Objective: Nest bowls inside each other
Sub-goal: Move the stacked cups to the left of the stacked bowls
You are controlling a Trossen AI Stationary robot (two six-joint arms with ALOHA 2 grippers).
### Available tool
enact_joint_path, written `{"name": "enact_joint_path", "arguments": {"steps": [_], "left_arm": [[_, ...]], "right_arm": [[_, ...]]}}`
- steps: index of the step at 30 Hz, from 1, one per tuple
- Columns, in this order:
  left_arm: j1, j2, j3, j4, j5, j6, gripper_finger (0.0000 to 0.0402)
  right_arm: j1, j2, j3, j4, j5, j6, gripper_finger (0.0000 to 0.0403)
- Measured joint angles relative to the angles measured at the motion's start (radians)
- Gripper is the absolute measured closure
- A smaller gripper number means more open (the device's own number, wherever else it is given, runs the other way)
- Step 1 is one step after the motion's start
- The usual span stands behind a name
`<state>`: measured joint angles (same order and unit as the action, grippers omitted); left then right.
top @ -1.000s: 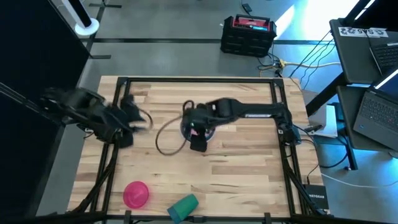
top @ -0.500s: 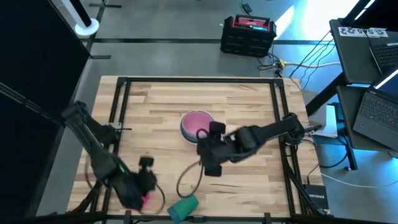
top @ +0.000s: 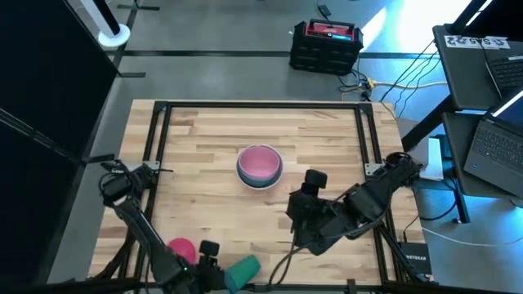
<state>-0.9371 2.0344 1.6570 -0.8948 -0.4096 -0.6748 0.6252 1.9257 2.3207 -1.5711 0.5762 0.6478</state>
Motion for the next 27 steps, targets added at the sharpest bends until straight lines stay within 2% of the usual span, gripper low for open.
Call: {"name": "enact_joint_path", "arguments": {"steps": [14, 22, 27], "left_arm": [[-0.040, 0.101, 0.057, -0.006, -0.100, -0.138, 0.0286], [-0.007, 0.103, 0.056, -0.003, -0.176, -0.115, 0.0286], [0.041, 0.125, 0.055, 0.076, -0.204, -0.072, 0.0286]], "right_arm": [[0.010, -0.023, 0.000, 0.000, 0.023, 0.026, 0.0180], [0.009, -0.023, 0.000, 0.000, 0.022, 0.028, 0.0180], [0.009, -0.023, 0.000, 0.000, 0.022, 0.028, 0.0180]]}}
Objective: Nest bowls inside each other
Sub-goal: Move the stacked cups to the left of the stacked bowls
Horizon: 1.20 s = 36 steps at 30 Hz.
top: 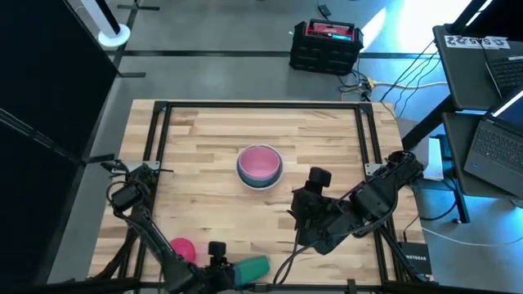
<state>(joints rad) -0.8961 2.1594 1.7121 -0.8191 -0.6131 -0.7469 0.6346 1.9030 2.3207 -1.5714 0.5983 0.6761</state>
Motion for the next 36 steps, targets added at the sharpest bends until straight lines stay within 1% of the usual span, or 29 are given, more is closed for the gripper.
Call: {"name": "enact_joint_path", "arguments": {"steps": [5, 17, 18, 24, 26, 28, 32, 36], "left_arm": [[0.043, 0.037, -0.001, 0.096, -0.015, 0.057, 0.0289], [0.103, 0.033, -0.002, 0.108, -0.025, 0.035, 0.0397], [0.105, 0.025, -0.002, 0.094, -0.022, 0.021, 0.0400], [0.138, -0.094, 0.049, -0.056, 0.006, -0.032, 0.0401], [0.159, -0.142, 0.070, -0.126, 0.038, -0.062, 0.0401], [0.184, -0.195, 0.089, -0.234, 0.086, -0.120, 0.0401], [0.232, -0.315, 0.108, -0.463, 0.157, -0.222, 0.0402], [0.302, -0.414, 0.106, -0.705, 0.245, -0.291, 0.0402]], "right_arm": [[0.000, 0.000, 0.000, 0.000, -0.001, 0.000, 0.0180], [0.001, 0.001, 0.000, 0.000, -0.005, -0.005, 0.0180], [0.001, 0.001, 0.000, 0.000, -0.005, -0.006, 0.0180], [0.012, -0.002, 0.000, 0.000, -0.004, -0.006, 0.0180], [0.032, -0.002, -0.005, 0.003, 0.012, -0.006, 0.0180], [0.055, -0.005, -0.029, 0.001, 0.028, 0.010, 0.0180], [0.116, -0.036, -0.137, 0.002, 0.079, 0.114, 0.0180], [0.188, -0.095, -0.308, 0.007, 0.116, 0.315, 0.0180]]}}
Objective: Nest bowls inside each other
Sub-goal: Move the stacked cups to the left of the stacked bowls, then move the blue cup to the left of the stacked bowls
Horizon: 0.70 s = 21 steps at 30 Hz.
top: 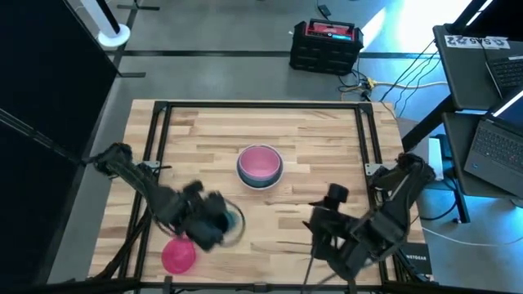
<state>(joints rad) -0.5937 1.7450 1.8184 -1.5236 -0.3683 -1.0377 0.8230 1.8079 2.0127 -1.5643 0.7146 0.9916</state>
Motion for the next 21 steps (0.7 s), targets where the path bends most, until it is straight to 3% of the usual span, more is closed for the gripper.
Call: {"name": "enact_joint_path", "arguments": {"steps": [11, 21], "left_arm": [[0.383, -0.133, -0.043, -0.014, 0.130, 0.276, 0.0401], [0.447, -0.133, -0.044, -0.010, 0.162, 0.368, 0.0401]], "right_arm": [[0.197, -0.123, -0.434, 0.106, 0.044, 0.588, 0.0180], [0.212, -0.128, -0.458, 0.075, 0.042, 0.655, 0.0180]]}}
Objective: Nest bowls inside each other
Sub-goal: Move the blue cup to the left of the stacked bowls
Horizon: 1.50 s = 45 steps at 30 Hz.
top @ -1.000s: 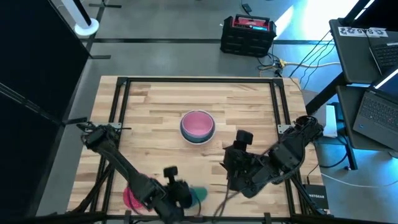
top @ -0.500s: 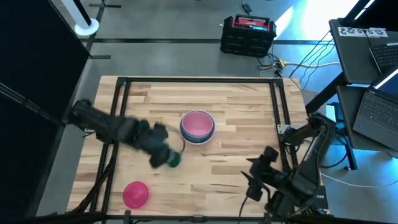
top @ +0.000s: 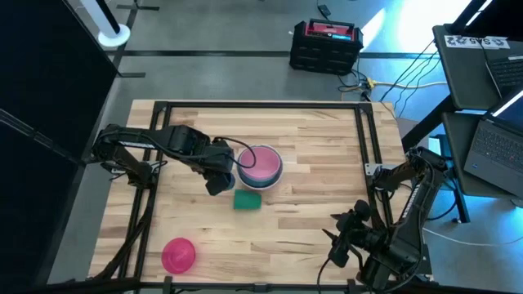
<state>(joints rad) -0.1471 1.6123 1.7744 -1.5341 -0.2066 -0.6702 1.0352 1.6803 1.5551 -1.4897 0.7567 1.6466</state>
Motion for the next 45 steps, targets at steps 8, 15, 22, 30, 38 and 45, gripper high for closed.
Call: {"name": "enact_joint_path", "arguments": {"steps": [8, 15, 22, 30, 38, 45], "left_arm": [[0.049, 0.003, -0.020, -0.030, 0.039, 0.023, 0.0401], [0.170, 0.003, -0.193, 0.086, 0.125, 0.147, 0.0401], [0.298, 0.002, -0.356, 0.191, 0.210, 0.288, 0.0401], [0.429, -0.053, -0.464, 0.330, 0.284, 0.395, 0.0401], [0.448, -0.051, -0.598, 0.425, 0.287, 0.439, 0.0401], [0.448, -0.053, -0.643, 0.465, 0.280, 0.454, 0.0401]], "right_arm": [[-0.003, 0.000, 0.000, -0.004, 0.010, -0.006, 0.0180], [-0.003, 0.000, 0.000, 0.007, 0.016, 0.014, 0.0180], [-0.003, 0.000, 0.001, 0.029, 0.021, 0.038, 0.0180], [-0.004, 0.000, 0.001, 0.030, 0.021, 0.102, 0.0180], [-0.037, 0.000, 0.001, 0.022, 0.021, 0.103, 0.0180], [-0.048, 0.000, 0.001, 0.023, 0.017, 0.088, 0.0180]]}}
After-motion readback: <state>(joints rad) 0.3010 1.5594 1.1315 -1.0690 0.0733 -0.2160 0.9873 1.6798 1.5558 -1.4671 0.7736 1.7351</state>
